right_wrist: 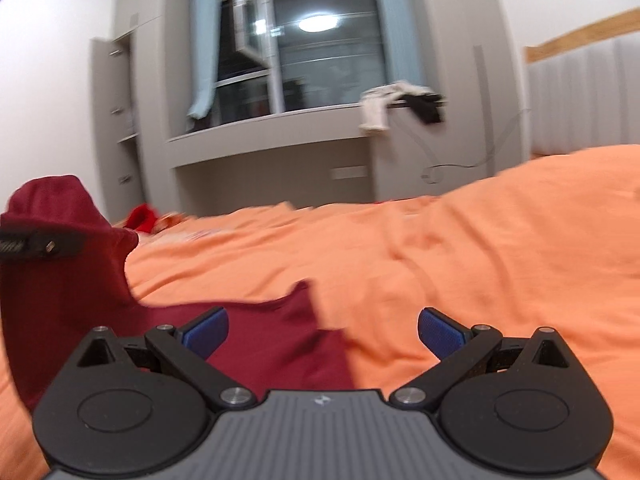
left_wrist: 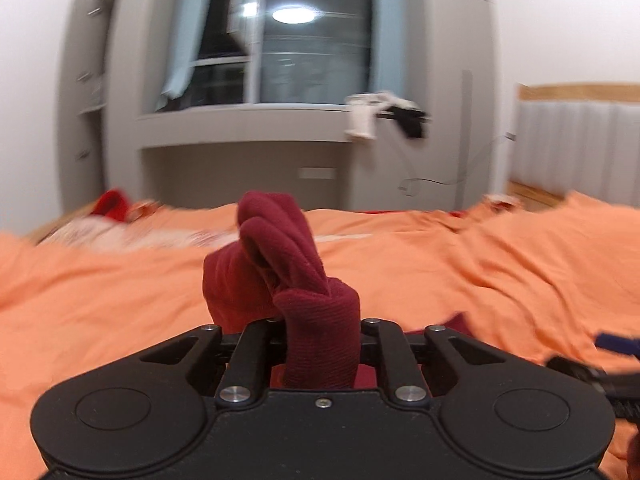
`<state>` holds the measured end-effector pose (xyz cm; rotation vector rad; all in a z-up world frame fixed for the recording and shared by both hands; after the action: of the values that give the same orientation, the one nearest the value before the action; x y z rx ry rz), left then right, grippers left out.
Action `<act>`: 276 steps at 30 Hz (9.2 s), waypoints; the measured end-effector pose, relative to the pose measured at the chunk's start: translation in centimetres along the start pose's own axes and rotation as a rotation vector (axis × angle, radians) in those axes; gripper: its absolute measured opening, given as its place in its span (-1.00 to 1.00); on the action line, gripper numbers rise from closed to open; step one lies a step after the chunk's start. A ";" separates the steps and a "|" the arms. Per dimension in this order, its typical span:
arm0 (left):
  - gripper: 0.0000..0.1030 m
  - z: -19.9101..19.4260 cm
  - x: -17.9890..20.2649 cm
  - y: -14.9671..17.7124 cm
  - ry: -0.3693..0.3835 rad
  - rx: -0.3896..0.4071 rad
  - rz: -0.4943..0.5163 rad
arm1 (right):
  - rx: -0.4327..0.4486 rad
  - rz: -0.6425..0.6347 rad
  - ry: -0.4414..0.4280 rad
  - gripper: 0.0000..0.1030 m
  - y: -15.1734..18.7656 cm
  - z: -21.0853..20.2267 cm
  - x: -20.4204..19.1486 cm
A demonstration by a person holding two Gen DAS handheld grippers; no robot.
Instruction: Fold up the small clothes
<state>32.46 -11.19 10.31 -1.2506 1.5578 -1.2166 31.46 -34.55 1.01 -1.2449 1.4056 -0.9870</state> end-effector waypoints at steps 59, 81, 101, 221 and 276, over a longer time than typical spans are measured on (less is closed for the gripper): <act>-0.26 -4.6 12.9 9.7 0.350 -0.098 0.416 | -0.337 0.644 -0.264 -0.14 4.3 7.5 4.4; -0.57 -3.1 17.8 9.9 0.379 -0.071 0.380 | -0.138 0.383 -0.218 -0.88 0.9 5.5 5.8; 0.98 -4.0 11.6 8.2 0.370 -0.075 0.088 | -0.180 0.399 -0.186 0.82 2.7 2.6 8.0; 0.83 9.4 -2.4 12.7 0.297 -0.371 -0.306 | -0.280 0.496 -0.188 -0.02 7.5 3.9 4.8; 0.99 -13.7 0.2 15.9 0.006 -0.042 0.035 | -0.003 0.006 -0.087 0.99 9.8 -17.4 -0.4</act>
<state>15.78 -7.68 -1.87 -1.2428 1.6108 -1.1716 12.45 -33.30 -5.10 -1.2698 1.3435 -0.9164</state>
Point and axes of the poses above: each gripper's, at about its wrist camera, not at the fingertips, and z roughly the way its jaws point, x to its right, y to its underside, the point moved 4 cm from there along z, roughly the way its jaws point, and after that the axes turned 6 degrees about x, right-handed, at the moved point
